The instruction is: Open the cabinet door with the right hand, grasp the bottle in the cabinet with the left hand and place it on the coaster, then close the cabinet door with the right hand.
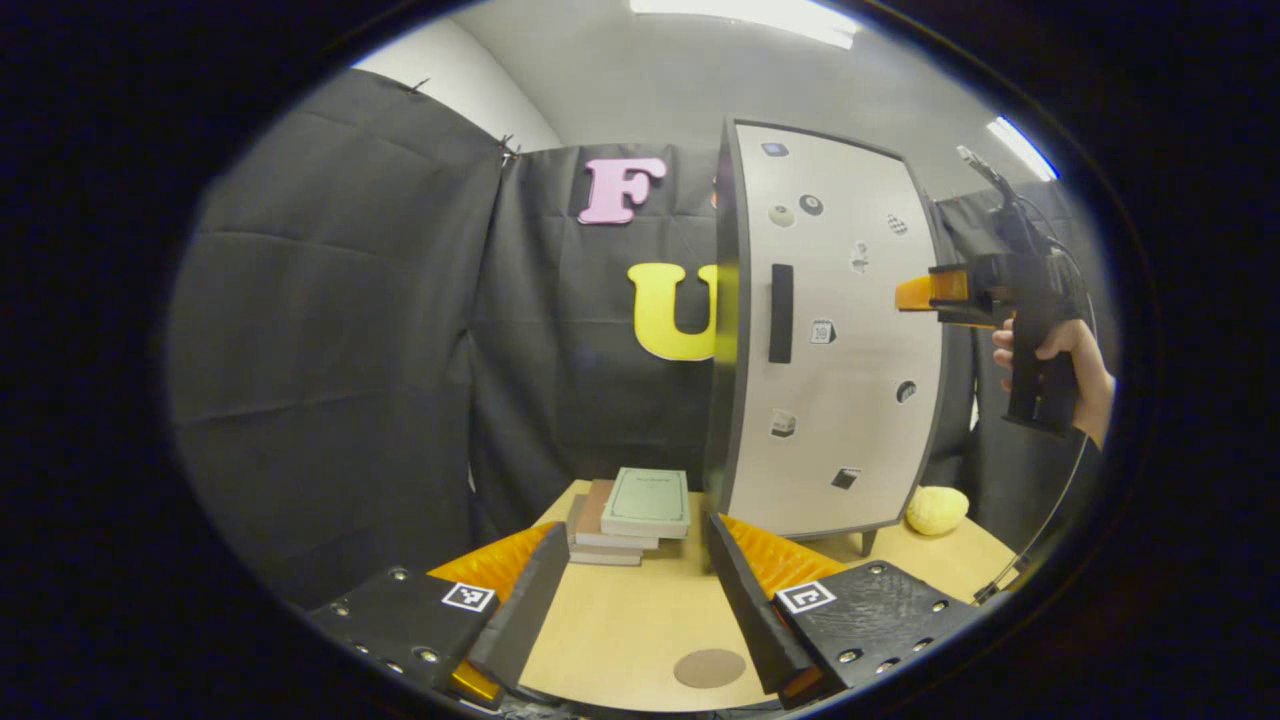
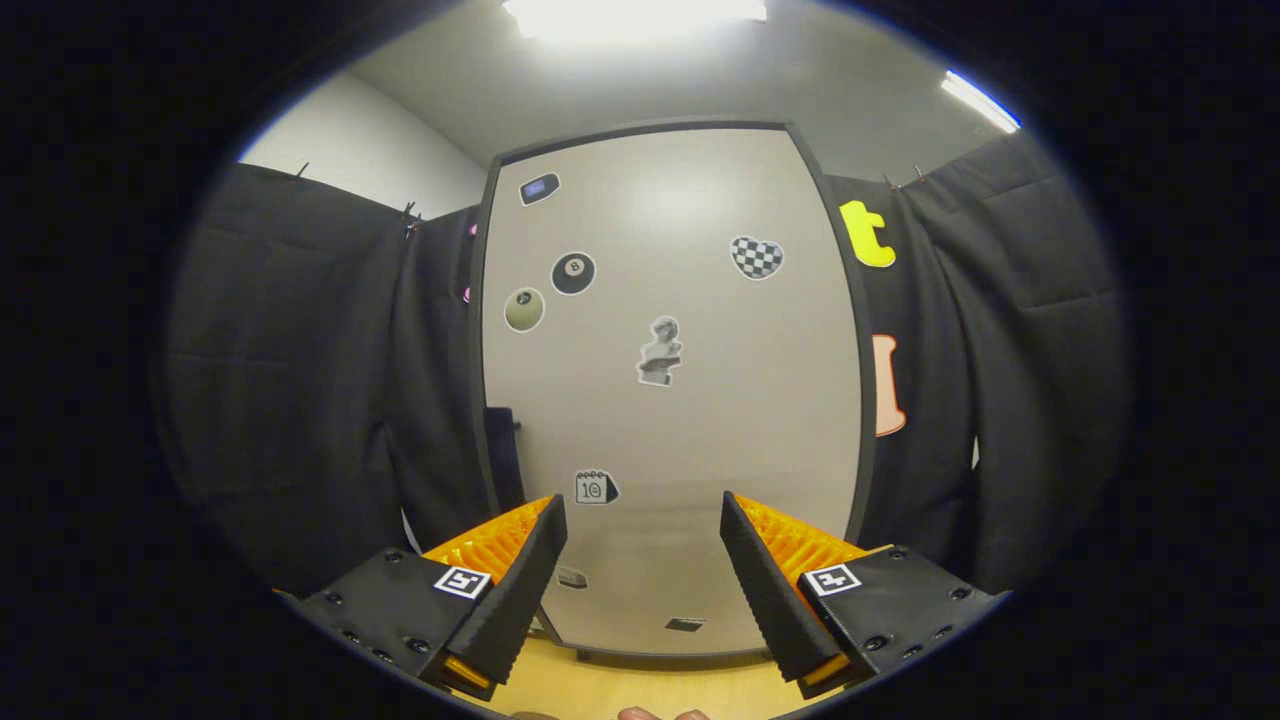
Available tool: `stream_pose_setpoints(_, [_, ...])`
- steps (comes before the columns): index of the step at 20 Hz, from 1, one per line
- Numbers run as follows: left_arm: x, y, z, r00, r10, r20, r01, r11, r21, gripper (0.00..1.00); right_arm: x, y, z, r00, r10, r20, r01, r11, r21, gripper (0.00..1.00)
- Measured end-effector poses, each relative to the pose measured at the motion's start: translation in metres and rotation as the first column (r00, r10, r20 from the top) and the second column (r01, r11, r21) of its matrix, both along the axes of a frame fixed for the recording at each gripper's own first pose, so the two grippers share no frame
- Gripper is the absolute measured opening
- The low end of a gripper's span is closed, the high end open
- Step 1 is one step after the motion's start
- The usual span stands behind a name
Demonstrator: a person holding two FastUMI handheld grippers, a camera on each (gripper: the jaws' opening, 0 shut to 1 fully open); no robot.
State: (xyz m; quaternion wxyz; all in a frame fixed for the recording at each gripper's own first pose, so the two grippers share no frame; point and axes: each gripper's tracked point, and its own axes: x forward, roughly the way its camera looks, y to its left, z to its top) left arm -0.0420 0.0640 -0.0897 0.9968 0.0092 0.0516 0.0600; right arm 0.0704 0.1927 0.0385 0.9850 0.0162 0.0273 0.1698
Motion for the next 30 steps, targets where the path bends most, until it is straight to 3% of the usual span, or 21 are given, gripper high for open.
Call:
stream_pose_setpoints(4, [-0.008,0.011,-0.016,0.999,0.036,-0.024,-0.037,0.997,-0.061,0.84,0.018,0.041,0.01,0.999,0.032,0.002,-0.032,0.999,-0.031,0.98])
stream_pose_setpoints(9, [-0.011,0.031,-0.017,0.996,0.081,-0.028,-0.082,0.996,-0.045,0.86,0.034,0.085,0.014,0.998,0.066,-0.012,-0.066,0.998,-0.005,0.98])
stream_pose_setpoints(10, [-0.01,0.035,-0.019,0.996,0.087,-0.031,-0.089,0.995,-0.05,0.83,0.039,0.093,0.013,0.998,0.065,-0.014,-0.066,0.998,-0.006,0.98])
stream_pose_setpoints(12, [-0.009,0.044,-0.021,0.994,0.107,-0.036,-0.109,0.992,-0.064,0.87,0.047,0.104,0.009,0.998,0.056,-0.019,-0.056,0.998,-0.025,0.98])
stream_pose_setpoints(20, [-0.008,0.074,-0.036,0.986,0.152,-0.07,-0.158,0.982,-0.1,0.84,0.074,0.135,-0.026,0.995,0.0,-0.095,-0.006,0.998,-0.058,0.98])
stream_pose_setpoints(21, [-0.007,0.076,-0.038,0.985,0.156,-0.075,-0.163,0.981,-0.102,0.84,0.077,0.134,-0.028,0.996,-0.025,-0.086,0.018,0.997,-0.078,0.92])
stream_pose_setpoints(22, [-0.006,0.079,-0.04,0.984,0.157,-0.082,-0.165,0.981,-0.104,0.84,0.079,0.134,-0.031,0.995,-0.043,-0.087,0.035,0.995,-0.091,0.98])
stream_pose_setpoints(24, [-0.004,0.082,-0.044,0.983,0.159,-0.096,-0.168,0.981,-0.096,0.84,0.082,0.141,-0.039,0.993,-0.037,-0.113,0.028,0.996,-0.084,0.98])
stream_pose_setpoints(30, [0.001,0.084,-0.041,0.984,0.149,-0.094,-0.155,0.986,-0.063,0.84,0.087,0.149,-0.064,0.977,-0.063,-0.204,0.042,0.994,-0.101,0.6])
